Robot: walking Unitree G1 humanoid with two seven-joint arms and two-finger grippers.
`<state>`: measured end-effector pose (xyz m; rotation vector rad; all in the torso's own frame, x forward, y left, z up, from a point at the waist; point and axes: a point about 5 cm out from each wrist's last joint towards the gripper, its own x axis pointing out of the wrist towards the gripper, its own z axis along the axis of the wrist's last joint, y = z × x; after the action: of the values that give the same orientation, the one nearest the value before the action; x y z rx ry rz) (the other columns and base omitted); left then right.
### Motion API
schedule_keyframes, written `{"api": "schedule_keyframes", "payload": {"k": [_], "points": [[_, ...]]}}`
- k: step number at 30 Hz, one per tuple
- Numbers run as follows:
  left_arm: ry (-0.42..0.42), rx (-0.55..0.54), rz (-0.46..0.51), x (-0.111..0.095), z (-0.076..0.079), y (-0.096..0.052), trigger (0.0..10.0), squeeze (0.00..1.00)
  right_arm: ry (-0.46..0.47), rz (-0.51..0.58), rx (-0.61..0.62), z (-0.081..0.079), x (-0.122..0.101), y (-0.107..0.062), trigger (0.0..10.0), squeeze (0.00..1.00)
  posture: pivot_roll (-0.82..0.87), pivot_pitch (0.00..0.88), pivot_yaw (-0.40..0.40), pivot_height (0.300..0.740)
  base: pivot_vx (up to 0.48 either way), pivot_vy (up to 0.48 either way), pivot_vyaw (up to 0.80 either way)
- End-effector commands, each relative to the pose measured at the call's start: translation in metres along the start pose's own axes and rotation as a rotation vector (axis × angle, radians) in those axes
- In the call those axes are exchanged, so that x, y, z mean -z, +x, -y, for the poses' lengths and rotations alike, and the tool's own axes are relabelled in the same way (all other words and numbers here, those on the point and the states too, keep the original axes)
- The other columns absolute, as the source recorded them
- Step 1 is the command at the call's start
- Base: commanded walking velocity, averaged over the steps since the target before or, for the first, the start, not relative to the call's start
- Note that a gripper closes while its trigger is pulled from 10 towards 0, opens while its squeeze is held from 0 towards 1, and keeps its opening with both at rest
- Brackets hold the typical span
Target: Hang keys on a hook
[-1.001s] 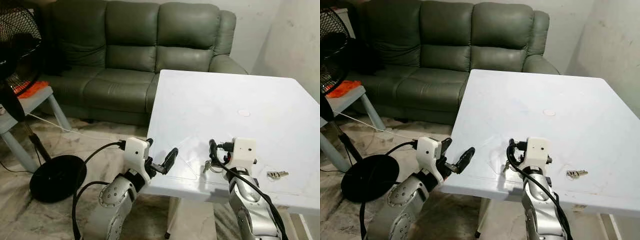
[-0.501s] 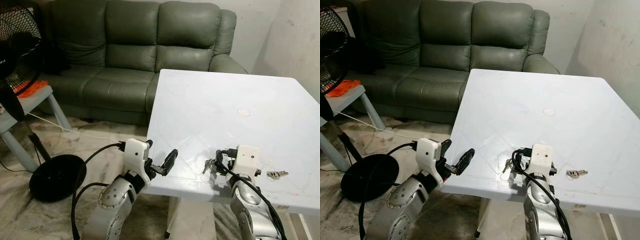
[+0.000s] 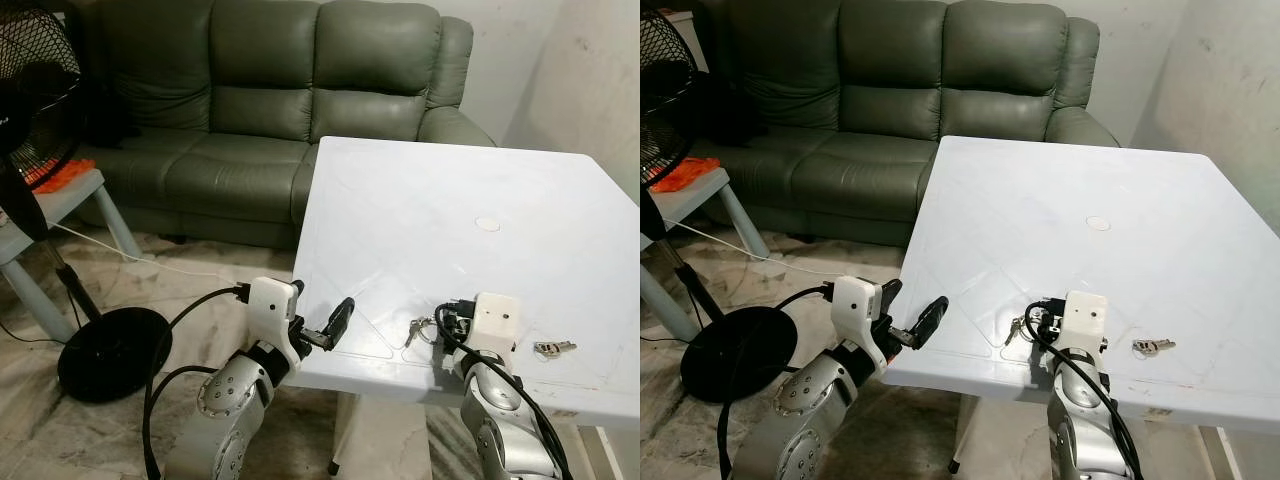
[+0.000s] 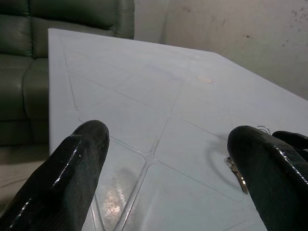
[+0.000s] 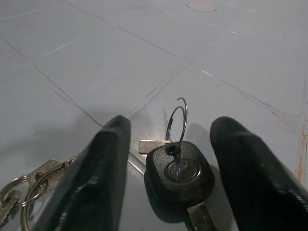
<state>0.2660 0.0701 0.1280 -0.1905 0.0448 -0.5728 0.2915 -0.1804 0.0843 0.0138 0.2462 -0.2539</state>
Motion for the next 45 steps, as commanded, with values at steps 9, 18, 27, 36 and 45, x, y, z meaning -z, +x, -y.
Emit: {"api": "schedule_keyframes", "payload": {"k": [9,18,27,36,45], "points": [[0.003,-0.010,0.016,-0.005,0.000,0.001,10.0,0.00,0.015,0.004,0.018,-0.001,-0.003,0.002,0.0,0.00,0.02,0.043,-0.044,0.740,0.000,0.000,0.00],[0.003,-0.013,0.019,-0.006,0.000,0.001,10.0,0.00,0.030,0.007,0.037,-0.005,-0.003,0.001,0.0,0.00,0.01,0.041,-0.040,0.740,0.000,0.000,0.00],[0.009,-0.018,0.018,-0.006,0.000,0.004,10.0,0.00,0.032,0.034,0.049,-0.005,-0.006,0.001,0.0,0.00,0.01,0.038,-0.036,0.740,0.000,0.000,0.00],[0.018,-0.022,0.028,-0.008,-0.002,0.006,10.0,0.00,0.045,0.075,-0.001,-0.009,-0.014,0.001,0.0,0.00,0.01,0.025,-0.034,0.740,0.000,0.000,0.00],[0.018,-0.036,0.046,-0.012,-0.005,0.010,10.0,0.00,0.067,0.167,-0.060,-0.014,-0.026,-0.002,1.3,0.00,0.01,0.011,-0.034,0.740,0.000,0.000,0.00]]}}
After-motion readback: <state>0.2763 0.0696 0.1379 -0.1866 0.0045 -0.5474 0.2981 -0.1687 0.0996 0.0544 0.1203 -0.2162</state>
